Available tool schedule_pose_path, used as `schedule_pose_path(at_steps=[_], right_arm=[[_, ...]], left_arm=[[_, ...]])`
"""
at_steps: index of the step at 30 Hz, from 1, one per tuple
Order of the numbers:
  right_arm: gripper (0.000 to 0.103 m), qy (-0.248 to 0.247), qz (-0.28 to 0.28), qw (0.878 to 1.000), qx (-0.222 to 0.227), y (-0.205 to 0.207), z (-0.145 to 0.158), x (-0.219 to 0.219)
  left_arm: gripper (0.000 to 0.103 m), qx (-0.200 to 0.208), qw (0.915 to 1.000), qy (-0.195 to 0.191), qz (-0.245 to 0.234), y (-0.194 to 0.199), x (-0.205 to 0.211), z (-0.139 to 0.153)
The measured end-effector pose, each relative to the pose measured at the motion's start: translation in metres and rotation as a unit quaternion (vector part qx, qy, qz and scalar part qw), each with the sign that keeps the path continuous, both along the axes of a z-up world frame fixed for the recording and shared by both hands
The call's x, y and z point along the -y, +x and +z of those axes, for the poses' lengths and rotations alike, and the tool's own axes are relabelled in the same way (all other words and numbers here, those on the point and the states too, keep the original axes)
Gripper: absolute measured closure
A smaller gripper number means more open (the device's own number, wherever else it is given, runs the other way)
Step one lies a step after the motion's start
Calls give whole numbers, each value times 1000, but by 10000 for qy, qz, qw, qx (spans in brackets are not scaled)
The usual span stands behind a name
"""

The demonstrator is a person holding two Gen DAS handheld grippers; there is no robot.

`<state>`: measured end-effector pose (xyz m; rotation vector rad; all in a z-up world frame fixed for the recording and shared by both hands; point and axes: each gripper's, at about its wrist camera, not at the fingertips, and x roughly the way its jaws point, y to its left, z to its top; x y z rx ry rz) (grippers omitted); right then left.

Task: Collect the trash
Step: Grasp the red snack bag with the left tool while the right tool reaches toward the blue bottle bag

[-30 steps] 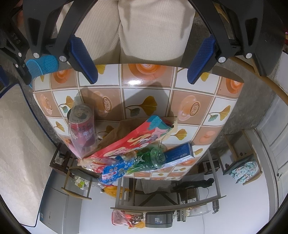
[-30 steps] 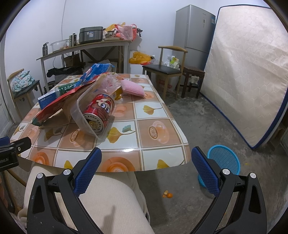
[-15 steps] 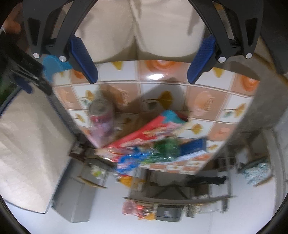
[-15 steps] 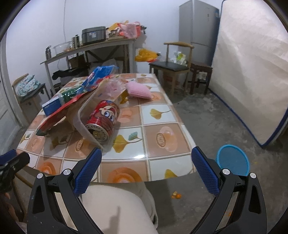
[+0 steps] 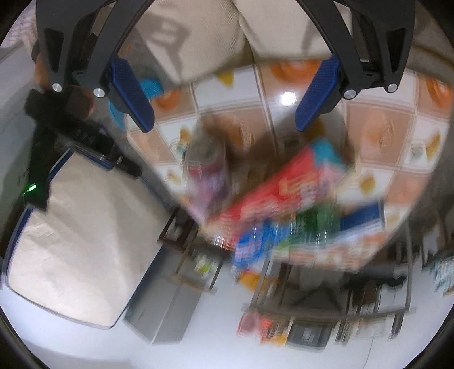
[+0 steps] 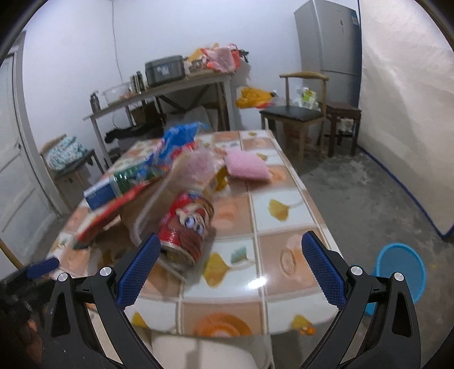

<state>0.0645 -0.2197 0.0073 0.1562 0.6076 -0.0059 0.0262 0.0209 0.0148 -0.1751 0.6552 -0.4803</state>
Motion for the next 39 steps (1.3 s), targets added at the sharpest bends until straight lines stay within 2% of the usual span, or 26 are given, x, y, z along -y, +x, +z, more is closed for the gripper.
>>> schedule_pose_path(at_steps=[2, 5, 8, 10, 11, 13, 14, 16, 20, 22, 23, 25, 26, 28, 29, 32, 37, 39], right_arm=[[7, 92, 61, 9999, 41, 8, 2, 0], [7, 252, 149, 9996, 16, 21, 1, 1], [7, 420, 186, 9989, 41, 30, 1, 2], [7, 483, 202, 9986, 50, 34, 1, 2], [7, 508, 216, 9985, 48, 35, 1, 3], [7, 535, 238, 9983, 34, 36, 0, 4], [7, 522, 243, 9983, 23, 36, -1, 5], [7, 503, 241, 9984, 0, 36, -3, 8], [7, 551, 213, 9982, -61, 36, -5, 13], [7, 594, 207, 9980, -83, 36, -6, 16], [7, 604, 209, 9979, -81, 35, -5, 16], [7, 597, 214, 9980, -45, 33, -3, 15], [7, 589, 217, 9980, -22, 32, -2, 15], [7, 576, 229, 9981, 3, 31, -1, 13], [7, 573, 237, 9981, 7, 30, 0, 13], [7, 539, 251, 9982, 18, 28, 1, 12], [7, 513, 269, 9983, 43, 26, 4, 10], [7, 498, 291, 9983, 68, 25, 6, 9]], left_arm=[[6, 441, 9984, 345, 85, 6, -2, 11], [6, 929, 9868, 1314, 189, 25, 3, 18], [6, 1030, 9679, 2294, 3, 48, 18, 8], [6, 1067, 9540, 2799, -129, 56, 29, -4], [7, 1095, 9452, 3070, -192, 59, 34, -10], [17, 1186, 9211, 3693, -337, 63, 45, -26], [19, 1229, 9113, 3907, -425, 64, 50, -33], [31, 1343, 8959, 4201, -536, 62, 56, -42], [44, 1736, 8530, 4863, -763, 57, 67, -56], [54, 1813, 8400, 5050, -809, 56, 69, -60], [58, 1819, 8364, 5105, -818, 55, 71, -60], [74, 1812, 8304, 5208, -798, 53, 70, -61], [77, 1810, 8287, 5239, -774, 53, 69, -60], [94, 1805, 8273, 5271, -724, 54, 67, -56], [97, 1819, 8271, 5271, -699, 54, 67, -54], [101, 1965, 8276, 5221, -620, 48, 65, -44], [102, 2232, 8225, 5201, -566, 30, 63, -34], [103, 2332, 8254, 5122, -447, 20, 60, -26]])
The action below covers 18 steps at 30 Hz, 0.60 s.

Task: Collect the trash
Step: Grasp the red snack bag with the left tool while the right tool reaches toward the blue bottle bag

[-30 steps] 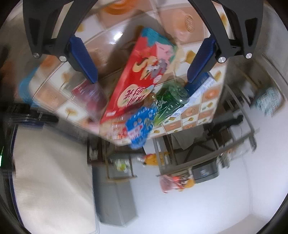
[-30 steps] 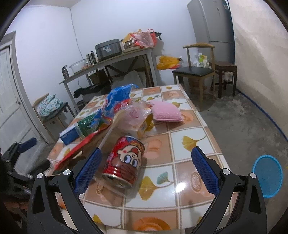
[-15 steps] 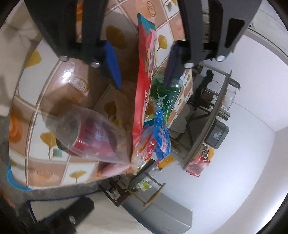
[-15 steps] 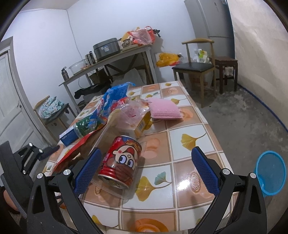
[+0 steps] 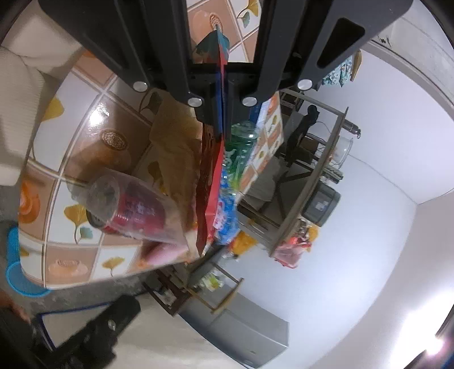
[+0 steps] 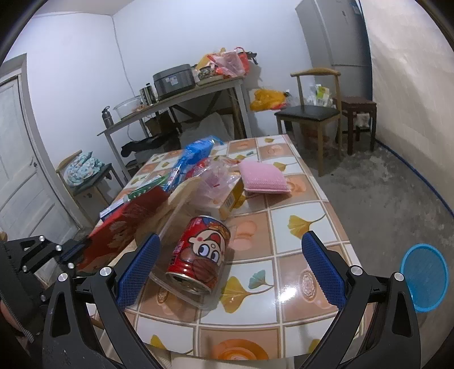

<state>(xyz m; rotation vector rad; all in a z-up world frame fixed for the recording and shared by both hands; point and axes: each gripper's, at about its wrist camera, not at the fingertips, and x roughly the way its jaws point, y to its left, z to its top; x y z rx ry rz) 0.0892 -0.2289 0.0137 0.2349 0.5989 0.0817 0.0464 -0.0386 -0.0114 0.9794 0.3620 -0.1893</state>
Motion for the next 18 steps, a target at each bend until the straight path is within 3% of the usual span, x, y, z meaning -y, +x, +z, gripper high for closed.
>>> schedule_pose_path(at_steps=[5, 8, 10, 13, 14, 18], right_arm=[[7, -69, 121, 9999, 51, 1, 6, -6], [7, -19, 285, 9995, 109, 8, 15, -10], [7, 96, 442, 9988, 162, 16, 23, -11], [8, 496, 733, 9960, 156, 39, 38, -11], [8, 646, 811, 9946, 98, 51, 44, -11], [14, 1405, 1064, 9835, -398, 105, 55, -10]], left_arm=[[103, 197, 9983, -492, 259, -11, -16, 26], [103, 124, 9930, -1101, 411, -16, -35, 48], [103, -121, 9837, -1735, 457, -16, -53, 65], [103, -509, 9602, -2698, 508, -15, -83, 85], [103, -652, 9473, -3090, 542, -12, -97, 90], [103, -796, 9104, -4009, 644, -11, -136, 99]])
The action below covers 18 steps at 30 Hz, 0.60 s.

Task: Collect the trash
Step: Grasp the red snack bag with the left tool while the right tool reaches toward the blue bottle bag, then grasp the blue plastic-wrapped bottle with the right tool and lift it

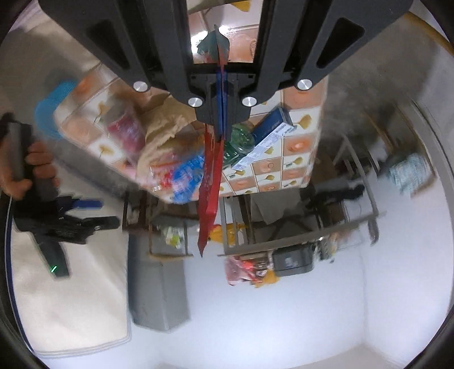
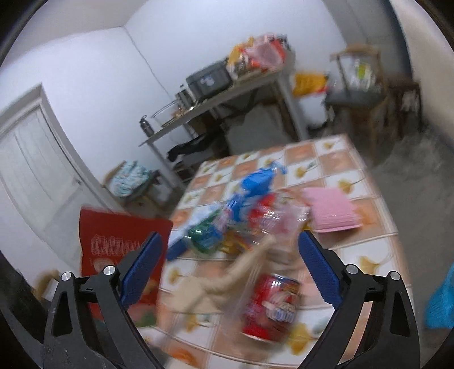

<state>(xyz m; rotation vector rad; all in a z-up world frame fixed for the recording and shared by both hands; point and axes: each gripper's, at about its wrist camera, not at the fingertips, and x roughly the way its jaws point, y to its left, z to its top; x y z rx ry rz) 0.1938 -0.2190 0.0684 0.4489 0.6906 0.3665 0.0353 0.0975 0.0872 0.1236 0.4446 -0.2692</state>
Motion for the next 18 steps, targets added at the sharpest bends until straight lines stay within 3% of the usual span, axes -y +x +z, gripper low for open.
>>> schedule_pose_path(at_steps=[4, 9, 16, 18], right_arm=[[26, 429, 127, 9944, -960, 71, -9, -13], [34, 124, -44, 9860, -1665, 124, -30, -33], [51, -194, -125, 9692, -2451, 156, -63, -48], [58, -240, -76, 9684, -2480, 158, -66, -52]], left_arm=[[103, 59, 9988, -431, 226, -1, -24, -2], [103, -39, 9962, -785, 386, 5, -40, -15], [103, -146, 9955, -860, 381, 13, -47, -29], [103, -176, 9953, -881, 372, 15, -48, -32]])
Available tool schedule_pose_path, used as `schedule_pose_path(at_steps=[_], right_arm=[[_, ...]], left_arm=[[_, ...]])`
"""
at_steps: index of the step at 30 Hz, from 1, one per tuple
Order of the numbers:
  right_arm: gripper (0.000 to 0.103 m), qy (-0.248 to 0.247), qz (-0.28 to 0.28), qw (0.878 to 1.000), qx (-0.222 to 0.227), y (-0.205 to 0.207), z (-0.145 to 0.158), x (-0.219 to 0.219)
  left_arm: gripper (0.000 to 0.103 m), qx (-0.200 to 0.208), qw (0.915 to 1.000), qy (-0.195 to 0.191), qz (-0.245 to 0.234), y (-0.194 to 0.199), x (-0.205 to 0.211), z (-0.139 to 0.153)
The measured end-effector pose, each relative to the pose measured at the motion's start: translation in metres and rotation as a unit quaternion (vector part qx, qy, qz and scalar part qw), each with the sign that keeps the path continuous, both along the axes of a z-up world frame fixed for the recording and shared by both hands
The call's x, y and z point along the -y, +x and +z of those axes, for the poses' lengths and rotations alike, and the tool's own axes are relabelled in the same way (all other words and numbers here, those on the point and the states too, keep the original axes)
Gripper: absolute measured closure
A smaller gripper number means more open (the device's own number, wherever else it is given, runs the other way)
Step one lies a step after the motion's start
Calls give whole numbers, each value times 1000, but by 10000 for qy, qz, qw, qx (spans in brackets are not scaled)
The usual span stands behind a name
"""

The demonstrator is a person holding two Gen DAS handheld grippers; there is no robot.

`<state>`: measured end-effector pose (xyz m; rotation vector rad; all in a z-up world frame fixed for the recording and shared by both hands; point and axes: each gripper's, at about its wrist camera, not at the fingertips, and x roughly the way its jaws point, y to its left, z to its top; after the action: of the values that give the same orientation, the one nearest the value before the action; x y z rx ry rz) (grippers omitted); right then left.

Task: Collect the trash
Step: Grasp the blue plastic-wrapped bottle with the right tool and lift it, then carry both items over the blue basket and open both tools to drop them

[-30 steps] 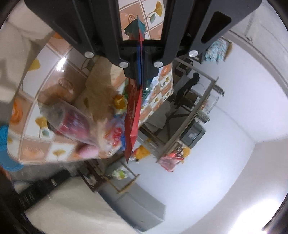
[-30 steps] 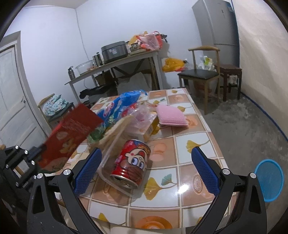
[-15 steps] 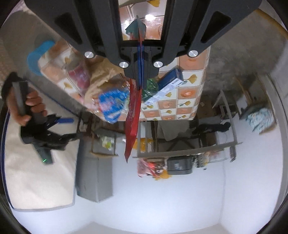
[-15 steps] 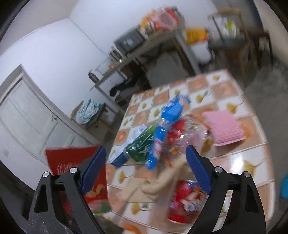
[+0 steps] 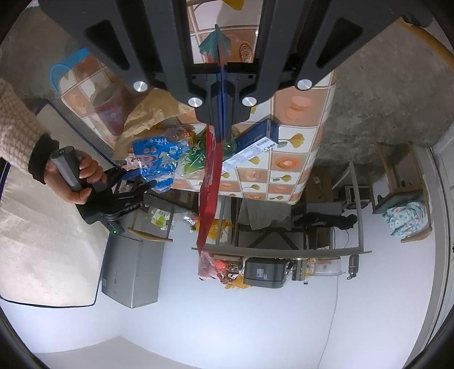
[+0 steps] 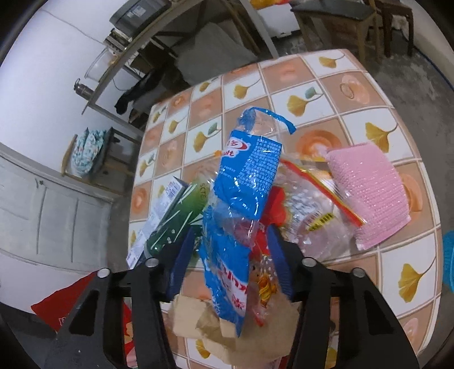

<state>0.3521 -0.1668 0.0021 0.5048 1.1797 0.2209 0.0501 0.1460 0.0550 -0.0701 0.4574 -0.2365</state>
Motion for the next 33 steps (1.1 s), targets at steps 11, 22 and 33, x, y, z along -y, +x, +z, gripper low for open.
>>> schedule_pose_path(at_steps=[11, 22, 33], right_arm=[[102, 477, 169, 9987, 110, -3, 5, 11], [103, 2197, 202, 9615, 1640, -64, 95, 85], [103, 1500, -1625, 9359, 2743, -238, 117, 270]], left_arm=[[103, -55, 10000, -6, 23, 2, 1, -1], [103, 297, 9994, 17, -149, 2, 26, 32], [103, 210, 9795, -413, -1962, 49, 157, 82]])
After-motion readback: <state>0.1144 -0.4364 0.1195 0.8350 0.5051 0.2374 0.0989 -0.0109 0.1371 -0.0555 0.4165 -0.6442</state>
